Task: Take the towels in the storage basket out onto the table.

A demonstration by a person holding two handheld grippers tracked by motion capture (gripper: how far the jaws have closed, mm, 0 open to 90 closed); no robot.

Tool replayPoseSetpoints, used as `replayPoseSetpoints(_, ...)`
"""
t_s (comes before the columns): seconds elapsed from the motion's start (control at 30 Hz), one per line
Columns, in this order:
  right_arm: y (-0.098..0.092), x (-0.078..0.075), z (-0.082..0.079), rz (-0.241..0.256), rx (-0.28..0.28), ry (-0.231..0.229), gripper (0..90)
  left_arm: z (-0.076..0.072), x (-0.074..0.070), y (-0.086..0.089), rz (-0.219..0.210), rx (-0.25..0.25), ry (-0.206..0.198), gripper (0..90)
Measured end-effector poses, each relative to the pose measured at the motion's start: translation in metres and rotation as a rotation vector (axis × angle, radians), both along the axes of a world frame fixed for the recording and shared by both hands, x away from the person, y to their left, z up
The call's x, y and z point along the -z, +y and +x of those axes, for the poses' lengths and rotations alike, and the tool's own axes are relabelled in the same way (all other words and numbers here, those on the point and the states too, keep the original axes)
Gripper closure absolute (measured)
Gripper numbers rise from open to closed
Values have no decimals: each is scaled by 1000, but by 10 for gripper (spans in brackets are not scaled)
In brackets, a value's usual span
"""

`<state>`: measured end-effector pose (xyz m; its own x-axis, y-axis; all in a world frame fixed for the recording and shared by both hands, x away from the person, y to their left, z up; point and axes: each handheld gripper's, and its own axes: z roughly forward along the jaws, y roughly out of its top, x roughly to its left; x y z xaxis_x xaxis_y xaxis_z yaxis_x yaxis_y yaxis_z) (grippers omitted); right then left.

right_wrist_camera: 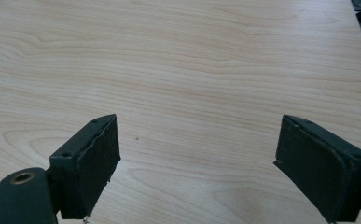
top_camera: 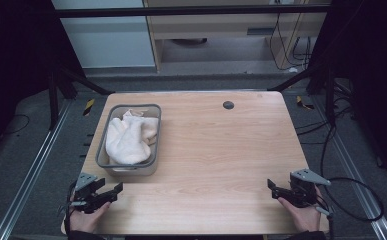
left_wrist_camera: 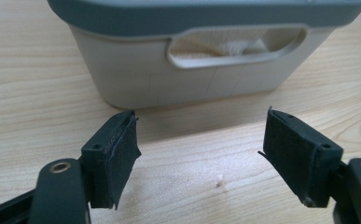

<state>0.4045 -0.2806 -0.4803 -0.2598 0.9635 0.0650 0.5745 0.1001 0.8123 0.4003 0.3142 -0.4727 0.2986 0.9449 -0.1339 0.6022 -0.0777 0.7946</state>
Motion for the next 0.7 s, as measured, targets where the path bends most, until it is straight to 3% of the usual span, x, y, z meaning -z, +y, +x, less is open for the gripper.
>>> replayPoseSetpoints(0.2, 2, 0, 1, -3, -15, 5, 142, -3, -10, -1, -28, 3, -39, 254)
replayPoseSetpoints(0.37, 3, -2, 0, -1, -10, -23, 142, -4, -18, -1, -48, 7, -56, 252)
replayPoseSetpoints(0.7, 4, -2, -1, -27, -11, -44, 132, -4, -33, -3, -42, 26, -79, 259)
